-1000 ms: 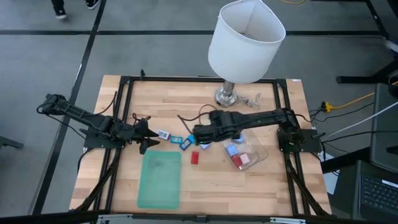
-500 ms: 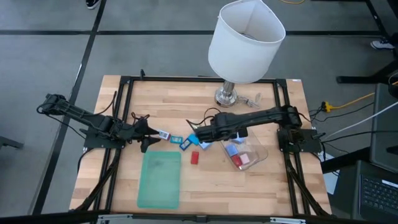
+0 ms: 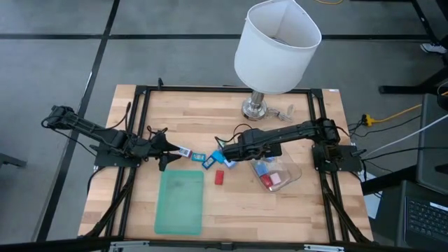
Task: Pick & Place Office items
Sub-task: Put the bottom green charger adapter into the transparent bin, then put the green charger adapter into the transparent bin
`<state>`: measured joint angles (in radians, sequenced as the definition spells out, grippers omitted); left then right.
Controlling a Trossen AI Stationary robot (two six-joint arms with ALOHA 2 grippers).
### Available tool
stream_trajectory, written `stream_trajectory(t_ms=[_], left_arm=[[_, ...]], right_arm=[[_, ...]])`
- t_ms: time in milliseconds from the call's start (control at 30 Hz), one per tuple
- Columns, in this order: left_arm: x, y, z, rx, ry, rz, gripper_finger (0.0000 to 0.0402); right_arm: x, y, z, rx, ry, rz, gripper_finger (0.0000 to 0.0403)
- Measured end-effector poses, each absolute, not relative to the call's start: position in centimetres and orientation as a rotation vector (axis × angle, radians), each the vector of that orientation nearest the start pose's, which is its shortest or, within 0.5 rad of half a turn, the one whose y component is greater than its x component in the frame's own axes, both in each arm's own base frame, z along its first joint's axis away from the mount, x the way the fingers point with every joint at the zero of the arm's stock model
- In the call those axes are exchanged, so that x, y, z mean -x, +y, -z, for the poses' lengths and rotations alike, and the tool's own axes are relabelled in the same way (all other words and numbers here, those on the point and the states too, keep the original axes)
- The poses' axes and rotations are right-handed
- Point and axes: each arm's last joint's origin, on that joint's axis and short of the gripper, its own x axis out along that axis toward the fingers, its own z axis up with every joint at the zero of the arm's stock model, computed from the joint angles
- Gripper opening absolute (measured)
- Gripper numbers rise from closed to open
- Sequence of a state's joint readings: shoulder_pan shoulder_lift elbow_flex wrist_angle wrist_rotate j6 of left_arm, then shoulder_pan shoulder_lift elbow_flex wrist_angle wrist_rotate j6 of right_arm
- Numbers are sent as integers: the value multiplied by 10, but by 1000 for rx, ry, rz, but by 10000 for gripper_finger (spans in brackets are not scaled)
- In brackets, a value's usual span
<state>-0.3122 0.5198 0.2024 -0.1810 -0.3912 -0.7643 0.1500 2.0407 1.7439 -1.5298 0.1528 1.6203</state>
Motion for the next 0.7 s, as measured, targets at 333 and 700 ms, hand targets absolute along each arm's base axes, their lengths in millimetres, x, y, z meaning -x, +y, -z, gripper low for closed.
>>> stream_trajectory(t_ms=[333, 700], left_arm=[[-127, -30, -180, 569, 310, -197, 223], [-135, -25, -235, 485, 72, -149, 223]], right_arm=[[-366, 49, -233, -850, 1254, 1350, 292], [-373, 48, -328, -653, 683, 1152, 283]])
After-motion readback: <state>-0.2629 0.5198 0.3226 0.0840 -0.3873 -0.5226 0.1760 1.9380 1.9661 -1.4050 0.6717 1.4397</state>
